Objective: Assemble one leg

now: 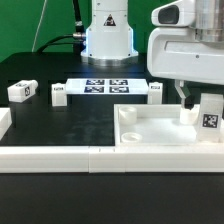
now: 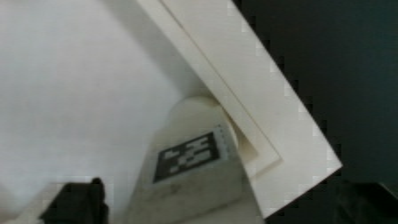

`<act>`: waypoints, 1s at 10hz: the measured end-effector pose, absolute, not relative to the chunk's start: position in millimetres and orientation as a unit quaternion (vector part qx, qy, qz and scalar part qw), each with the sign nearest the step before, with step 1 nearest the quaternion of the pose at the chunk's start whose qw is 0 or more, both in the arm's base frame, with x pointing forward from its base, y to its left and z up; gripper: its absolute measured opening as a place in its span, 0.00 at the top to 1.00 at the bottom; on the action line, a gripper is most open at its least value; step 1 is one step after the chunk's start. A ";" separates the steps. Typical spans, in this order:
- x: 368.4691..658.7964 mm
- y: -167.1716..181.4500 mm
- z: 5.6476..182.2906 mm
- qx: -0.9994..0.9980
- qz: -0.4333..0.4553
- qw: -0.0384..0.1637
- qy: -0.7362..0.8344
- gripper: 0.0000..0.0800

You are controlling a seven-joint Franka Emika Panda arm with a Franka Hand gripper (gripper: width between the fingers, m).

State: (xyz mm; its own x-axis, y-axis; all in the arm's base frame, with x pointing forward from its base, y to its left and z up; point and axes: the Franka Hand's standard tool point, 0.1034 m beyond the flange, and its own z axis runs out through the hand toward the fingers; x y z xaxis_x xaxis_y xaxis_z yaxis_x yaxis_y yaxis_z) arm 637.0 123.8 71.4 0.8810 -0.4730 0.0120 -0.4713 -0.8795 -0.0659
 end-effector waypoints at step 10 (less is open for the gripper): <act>640.3 115.8 73.0 -0.990 -0.019 0.025 0.140 0.64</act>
Offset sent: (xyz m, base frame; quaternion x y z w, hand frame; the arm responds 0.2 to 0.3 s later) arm -0.0007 -0.0023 0.0038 0.0040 -0.0011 -0.1199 0.9928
